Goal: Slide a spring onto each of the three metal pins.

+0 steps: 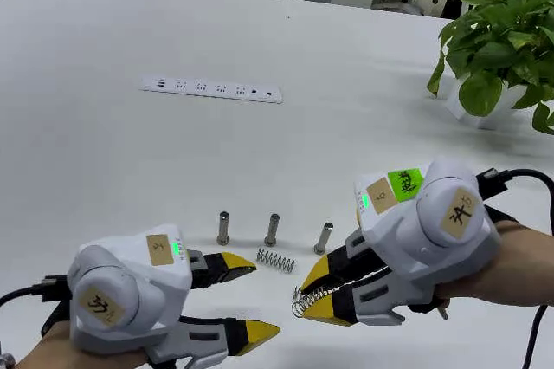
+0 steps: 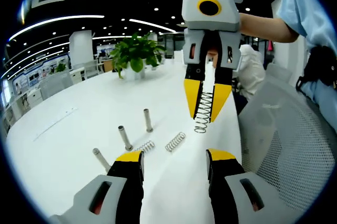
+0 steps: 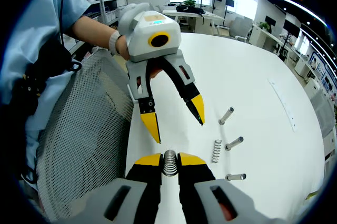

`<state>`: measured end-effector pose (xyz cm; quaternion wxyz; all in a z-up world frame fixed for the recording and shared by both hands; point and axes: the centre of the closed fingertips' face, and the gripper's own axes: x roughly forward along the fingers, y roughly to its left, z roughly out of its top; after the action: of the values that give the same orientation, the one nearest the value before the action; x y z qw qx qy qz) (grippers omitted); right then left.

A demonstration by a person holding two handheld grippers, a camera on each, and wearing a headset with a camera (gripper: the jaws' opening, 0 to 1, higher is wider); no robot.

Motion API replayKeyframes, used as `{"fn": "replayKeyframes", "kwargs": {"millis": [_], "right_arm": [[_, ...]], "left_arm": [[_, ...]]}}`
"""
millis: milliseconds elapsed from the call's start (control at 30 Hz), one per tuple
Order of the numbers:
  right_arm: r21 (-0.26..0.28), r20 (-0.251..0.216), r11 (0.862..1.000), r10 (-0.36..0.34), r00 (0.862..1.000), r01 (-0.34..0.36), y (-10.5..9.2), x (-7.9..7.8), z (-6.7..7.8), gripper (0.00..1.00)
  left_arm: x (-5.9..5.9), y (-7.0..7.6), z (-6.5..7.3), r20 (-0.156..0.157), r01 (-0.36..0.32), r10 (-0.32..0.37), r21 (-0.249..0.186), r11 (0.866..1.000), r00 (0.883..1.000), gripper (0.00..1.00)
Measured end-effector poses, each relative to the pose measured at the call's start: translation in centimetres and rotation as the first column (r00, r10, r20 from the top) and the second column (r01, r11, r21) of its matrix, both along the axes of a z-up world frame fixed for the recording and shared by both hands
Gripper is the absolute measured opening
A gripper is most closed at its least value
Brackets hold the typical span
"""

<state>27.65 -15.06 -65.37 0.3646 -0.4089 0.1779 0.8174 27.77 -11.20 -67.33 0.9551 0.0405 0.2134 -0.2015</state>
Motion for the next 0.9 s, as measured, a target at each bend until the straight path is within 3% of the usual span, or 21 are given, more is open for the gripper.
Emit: {"fn": "replayKeyframes", "kwargs": {"millis": [67, 133, 200, 400, 733, 900], "right_arm": [[0.0, 0.003, 1.0, 0.009, 1.0, -0.009, 0.1, 0.0, 0.0, 0.12], [-0.003, 0.005, 1.0, 0.016, 1.0, -0.016, 0.2, 0.0, -0.1, 0.12], [-0.004, 0.006, 1.0, 0.022, 1.0, -0.022, 0.4, 0.0, -0.1, 0.12], [-0.008, 0.014, 0.999, 0.046, 0.999, -0.045, 0.7, 0.1, -0.2, 0.12], [-0.019, 0.069, 0.994, 0.105, 0.992, -0.104, 2.7, 1.3, 0.3, 0.12], [-0.021, 0.099, 0.99, 0.144, 0.985, -0.143, 4.7, 1.9, 0.8, 0.12]], "left_arm": [[-0.2, 1.0, -0.2, 0.001, -0.044, 0.044, 0.031, 0.999, 0.999, 0.64], [-0.3, 1.8, -0.3, -0.004, -0.096, 0.096, 0.025, 0.995, 0.995, 0.82], [-0.4, 2.3, -0.1, 0.005, -0.127, 0.127, 0.01, 0.992, 0.992, 0.9], [-1.0, 3.7, 0.0, -0.005, -0.215, 0.215, -0.02, 0.976, 0.977, 1.0], [-1.5, 5.9, 1.0, 0.021, -0.317, 0.32, -0.087, 0.944, 0.947, 1.0], [-1.9, 6.7, 0.7, 0.005, -0.357, 0.359, -0.093, 0.93, 0.933, 0.98]]}}
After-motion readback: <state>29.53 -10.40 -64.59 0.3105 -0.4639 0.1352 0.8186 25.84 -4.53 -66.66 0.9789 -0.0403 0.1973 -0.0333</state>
